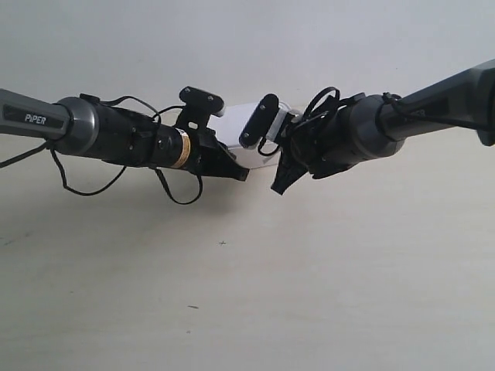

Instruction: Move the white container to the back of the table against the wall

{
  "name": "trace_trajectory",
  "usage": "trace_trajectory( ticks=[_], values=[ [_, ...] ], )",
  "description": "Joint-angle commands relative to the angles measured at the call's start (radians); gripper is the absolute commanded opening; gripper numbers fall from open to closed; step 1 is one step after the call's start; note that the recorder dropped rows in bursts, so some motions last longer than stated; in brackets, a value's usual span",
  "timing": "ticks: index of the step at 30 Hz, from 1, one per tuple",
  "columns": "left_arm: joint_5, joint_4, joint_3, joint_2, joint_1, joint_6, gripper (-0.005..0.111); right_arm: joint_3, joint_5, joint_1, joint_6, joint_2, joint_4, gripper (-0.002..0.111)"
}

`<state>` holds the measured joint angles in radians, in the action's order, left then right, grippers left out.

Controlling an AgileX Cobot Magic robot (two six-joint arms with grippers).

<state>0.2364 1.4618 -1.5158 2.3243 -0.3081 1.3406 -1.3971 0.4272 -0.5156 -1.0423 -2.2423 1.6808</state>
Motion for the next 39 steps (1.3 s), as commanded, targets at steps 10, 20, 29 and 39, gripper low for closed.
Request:
trace_trajectory(
  ticks=[10, 20, 29, 39],
  values=[
    [-0.059, 0.000, -0.105, 0.061, 0.025, -0.002, 0.000, 0.003, -0.031, 0.011, -0.086, 0.012, 0.064, 0.000],
    [-0.046, 0.000, -0.122, 0.076, 0.041, -0.019, 0.000, -0.018, -0.135, 0.032, -0.128, 0.001, 0.064, 0.000],
    [-0.011, 0.000, -0.135, 0.076, 0.041, -0.021, 0.000, -0.089, -0.141, 0.034, -0.138, -0.036, 0.064, 0.000],
    [-0.018, 0.000, -0.150, 0.076, 0.049, -0.033, 0.000, -0.137, -0.162, 0.034, -0.138, -0.068, 0.064, 0.000]
  ],
)
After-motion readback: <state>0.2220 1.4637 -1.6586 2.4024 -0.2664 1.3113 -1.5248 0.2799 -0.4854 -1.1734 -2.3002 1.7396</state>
